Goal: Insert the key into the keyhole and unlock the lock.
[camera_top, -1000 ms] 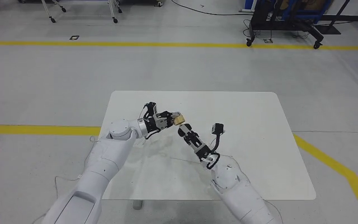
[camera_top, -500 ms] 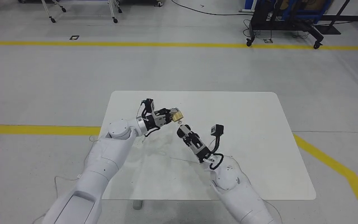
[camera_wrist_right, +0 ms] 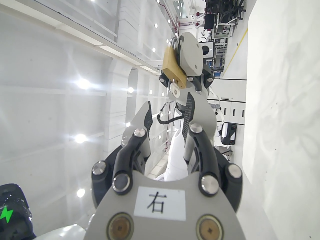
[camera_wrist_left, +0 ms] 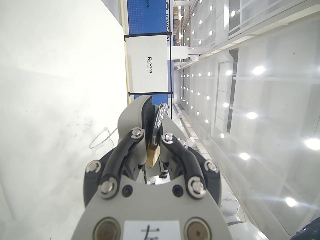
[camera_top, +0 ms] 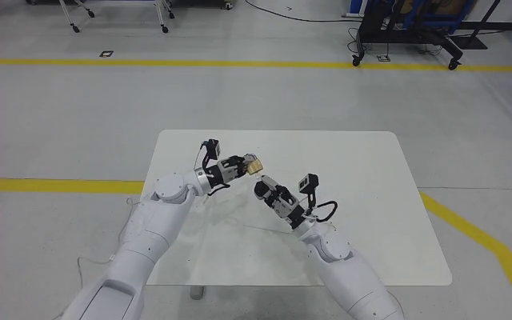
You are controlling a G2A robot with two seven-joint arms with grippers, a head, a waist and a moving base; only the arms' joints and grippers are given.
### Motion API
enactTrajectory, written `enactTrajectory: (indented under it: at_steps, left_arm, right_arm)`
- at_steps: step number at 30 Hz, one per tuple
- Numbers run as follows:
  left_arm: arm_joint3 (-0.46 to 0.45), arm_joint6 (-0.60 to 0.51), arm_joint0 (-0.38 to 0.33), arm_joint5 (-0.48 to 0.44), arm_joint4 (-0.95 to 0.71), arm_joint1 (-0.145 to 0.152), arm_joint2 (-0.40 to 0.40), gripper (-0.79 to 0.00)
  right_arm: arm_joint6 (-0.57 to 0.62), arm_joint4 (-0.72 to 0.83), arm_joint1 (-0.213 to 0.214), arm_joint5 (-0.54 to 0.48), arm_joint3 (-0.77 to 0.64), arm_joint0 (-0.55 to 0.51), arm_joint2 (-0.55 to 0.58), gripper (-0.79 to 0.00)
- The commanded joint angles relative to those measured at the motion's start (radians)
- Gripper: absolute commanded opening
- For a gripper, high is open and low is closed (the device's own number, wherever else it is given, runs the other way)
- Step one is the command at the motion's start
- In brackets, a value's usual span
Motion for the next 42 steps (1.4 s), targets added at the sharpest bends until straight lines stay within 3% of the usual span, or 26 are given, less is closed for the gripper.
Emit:
enactTrajectory:
  at_steps: [1, 5, 19, 25, 32, 36, 42]
  left_arm:
    - [-0.006, 0.000, 0.003, -0.001, 0.003, 0.001, -0.002, -0.785]
    - [-0.017, 0.000, 0.008, 0.000, 0.009, 0.002, -0.005, -0.785]
    - [-0.029, -0.015, 0.009, -0.005, 0.027, 0.004, -0.005, -0.785]
    - [-0.043, -0.027, 0.013, -0.030, 0.037, 0.004, -0.003, -0.785]
    - [-0.086, -0.039, 0.028, -0.114, 0.079, 0.010, -0.006, -0.785]
    - [-0.103, -0.021, 0.040, -0.131, 0.096, 0.014, -0.012, -0.785]
    - [-0.122, 0.006, 0.051, -0.117, 0.117, 0.017, -0.016, -0.785]
  right_arm:
    - [0.001, 0.010, -0.001, 0.024, 0.007, 0.009, 0.000, -0.483]
    - [-0.005, 0.020, -0.004, 0.049, 0.021, 0.023, -0.005, -0.517]
    - [-0.005, 0.075, -0.012, 0.065, 0.036, 0.032, -0.006, -0.779]
    - [0.035, 0.176, -0.014, 0.117, 0.032, 0.028, 0.006, -0.785]
    - [0.149, 0.432, -0.015, 0.321, 0.058, 0.039, 0.050, -0.785]
    - [0.232, 0.503, -0.010, 0.396, 0.084, 0.048, 0.077, -0.785]
    - [0.244, 0.495, -0.004, 0.398, 0.086, 0.048, 0.103, -0.785]
